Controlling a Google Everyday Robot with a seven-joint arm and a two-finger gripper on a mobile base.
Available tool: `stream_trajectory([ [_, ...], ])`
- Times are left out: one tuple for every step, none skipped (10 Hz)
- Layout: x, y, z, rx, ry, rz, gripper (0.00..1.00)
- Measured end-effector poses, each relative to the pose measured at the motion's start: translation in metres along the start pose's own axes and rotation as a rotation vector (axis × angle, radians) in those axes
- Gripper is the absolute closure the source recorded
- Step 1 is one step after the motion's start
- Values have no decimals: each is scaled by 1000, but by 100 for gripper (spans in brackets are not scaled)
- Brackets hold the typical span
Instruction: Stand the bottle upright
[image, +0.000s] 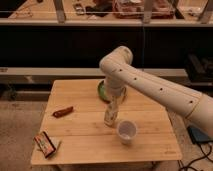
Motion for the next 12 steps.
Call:
stream_trajectory([
  [0, 0, 0, 0, -3, 1, 94],
  [0, 1, 1, -2, -8, 1, 94],
  [0, 1, 2, -6, -8, 0, 94],
  [0, 1, 3, -9, -8, -1, 92],
  [-1, 1, 3, -11, -8, -3, 85],
  [-1, 1, 3, -13, -8, -5, 74],
  [-1, 1, 3, -13, -8, -5, 65],
  [-2, 0, 4, -14, -10, -6, 53],
  [-3, 0, 3, -13, -14, -6, 45],
  [-5, -1, 3, -12, -20, -4, 35],
  [-5, -2, 3, -11, -23, -4, 30],
  [-6, -2, 2, -11, -26, -4, 29],
])
